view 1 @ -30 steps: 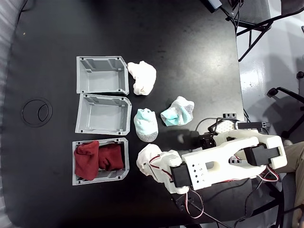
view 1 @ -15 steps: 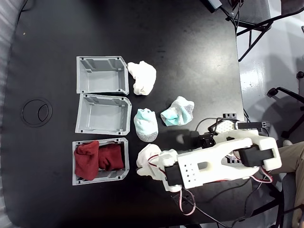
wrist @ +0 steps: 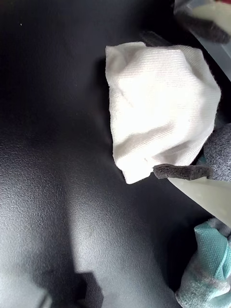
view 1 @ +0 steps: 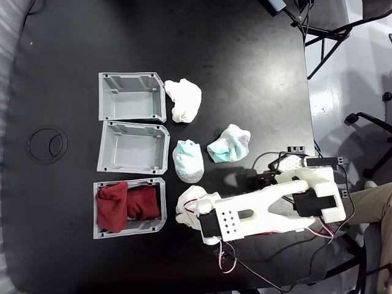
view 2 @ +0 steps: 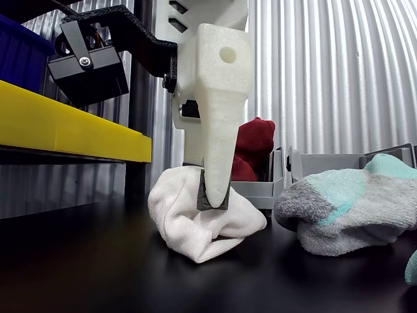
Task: Put the sock in the container
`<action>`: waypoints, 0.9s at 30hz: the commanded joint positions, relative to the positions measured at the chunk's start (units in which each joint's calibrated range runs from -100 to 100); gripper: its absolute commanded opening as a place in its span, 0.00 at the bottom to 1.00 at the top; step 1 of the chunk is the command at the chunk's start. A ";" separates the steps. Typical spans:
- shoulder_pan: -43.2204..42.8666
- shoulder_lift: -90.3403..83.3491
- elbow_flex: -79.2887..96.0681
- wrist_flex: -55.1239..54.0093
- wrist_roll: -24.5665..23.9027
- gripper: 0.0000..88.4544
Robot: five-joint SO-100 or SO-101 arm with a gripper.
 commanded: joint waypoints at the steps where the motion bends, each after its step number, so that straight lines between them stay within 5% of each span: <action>1: 0.27 0.06 -2.35 2.16 0.27 0.37; 14: 0.27 -0.77 -2.53 2.84 0.21 0.01; 27: 4.99 -4.96 -19.66 10.61 -0.31 0.02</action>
